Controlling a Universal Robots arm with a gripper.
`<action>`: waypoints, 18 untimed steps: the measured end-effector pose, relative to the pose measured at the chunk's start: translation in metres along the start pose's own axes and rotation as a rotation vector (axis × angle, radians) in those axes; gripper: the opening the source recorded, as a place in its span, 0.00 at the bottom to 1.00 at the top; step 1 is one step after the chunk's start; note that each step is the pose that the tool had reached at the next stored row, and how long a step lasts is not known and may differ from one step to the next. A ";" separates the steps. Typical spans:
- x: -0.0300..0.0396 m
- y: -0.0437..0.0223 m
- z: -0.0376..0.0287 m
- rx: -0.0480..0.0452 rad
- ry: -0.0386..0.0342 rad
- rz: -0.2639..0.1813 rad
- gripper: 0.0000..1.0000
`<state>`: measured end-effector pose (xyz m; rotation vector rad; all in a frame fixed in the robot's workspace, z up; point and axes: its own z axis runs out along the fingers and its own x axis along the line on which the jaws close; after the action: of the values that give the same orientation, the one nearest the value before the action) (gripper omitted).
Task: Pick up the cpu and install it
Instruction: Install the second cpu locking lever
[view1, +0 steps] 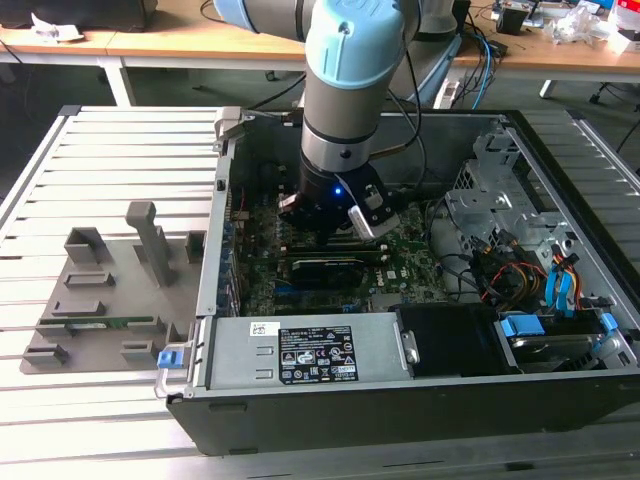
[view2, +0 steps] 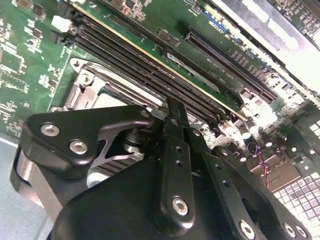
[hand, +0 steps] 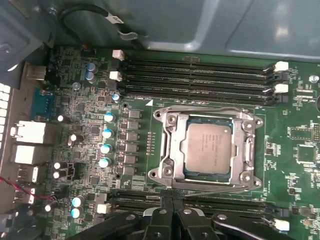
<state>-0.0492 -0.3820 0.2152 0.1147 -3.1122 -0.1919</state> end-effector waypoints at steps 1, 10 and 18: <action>0.0018 -0.0001 0.0012 0.0001 0.0001 0.000 0.11; 0.0112 0.0062 0.0101 -0.0120 -0.0005 -0.003 0.11; 0.0137 0.0133 0.0179 -0.0177 0.0040 -0.040 0.11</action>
<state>-0.0644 -0.3677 0.1993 0.1771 -3.1053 -0.2197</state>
